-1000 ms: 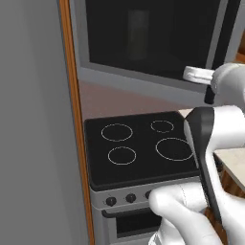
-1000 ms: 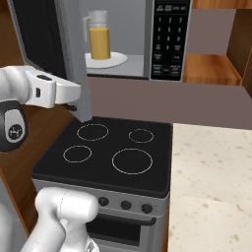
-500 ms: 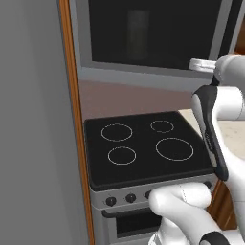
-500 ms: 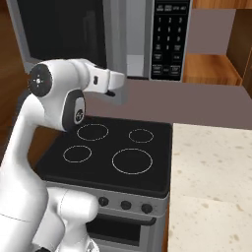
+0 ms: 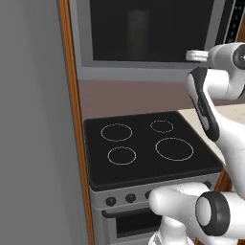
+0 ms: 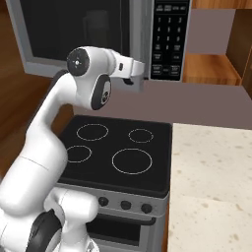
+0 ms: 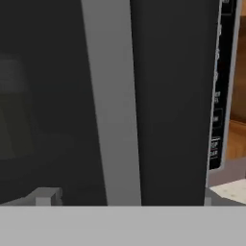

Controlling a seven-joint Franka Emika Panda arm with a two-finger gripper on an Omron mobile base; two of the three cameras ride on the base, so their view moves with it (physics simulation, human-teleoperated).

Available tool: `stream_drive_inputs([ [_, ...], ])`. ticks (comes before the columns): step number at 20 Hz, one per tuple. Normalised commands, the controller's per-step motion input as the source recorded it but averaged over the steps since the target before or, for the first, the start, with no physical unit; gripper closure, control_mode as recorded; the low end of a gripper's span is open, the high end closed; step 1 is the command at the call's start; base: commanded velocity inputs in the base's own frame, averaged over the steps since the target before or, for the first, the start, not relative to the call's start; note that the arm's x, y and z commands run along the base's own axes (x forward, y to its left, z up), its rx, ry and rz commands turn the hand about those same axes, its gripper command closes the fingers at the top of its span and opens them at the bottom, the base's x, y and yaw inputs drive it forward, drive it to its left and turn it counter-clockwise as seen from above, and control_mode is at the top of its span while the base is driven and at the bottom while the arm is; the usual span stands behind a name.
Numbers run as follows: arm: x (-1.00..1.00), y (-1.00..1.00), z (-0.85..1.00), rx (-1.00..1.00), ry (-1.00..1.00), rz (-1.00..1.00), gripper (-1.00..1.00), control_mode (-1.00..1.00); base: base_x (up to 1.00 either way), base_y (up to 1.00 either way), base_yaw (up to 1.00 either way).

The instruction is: Close the microwave door.

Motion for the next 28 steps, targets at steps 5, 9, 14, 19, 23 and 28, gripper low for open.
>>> stream_drive_inputs([
  [5, 0.79, 0.0, 0.0, 0.0, 0.0, 0.0, -1.0, -1.0, 0.0, 0.0, 0.0],
  [9, 0.8, 0.0, 0.0, 0.0, 0.0, 0.0, -1.0, -1.0, 0.0, 0.0, 0.0],
  [14, 0.89, 0.0, 0.0, 0.0, 0.0, 0.0, -1.0, -1.0, 0.0, 0.0, 0.0],
  [19, 0.78, 0.0, 0.0, 0.0, 0.0, 0.0, -1.0, -1.0, 0.0, 0.0, 0.0],
  [23, 0.34, 0.0, 0.0, 0.0, 0.01, 0.0, -1.0, -1.0, 0.0, 0.0, 0.0],
  [28, 0.0, 0.0, 0.0, 0.0, 0.0, 0.0, -1.0, -1.0, 0.0, 0.0, 0.0],
])
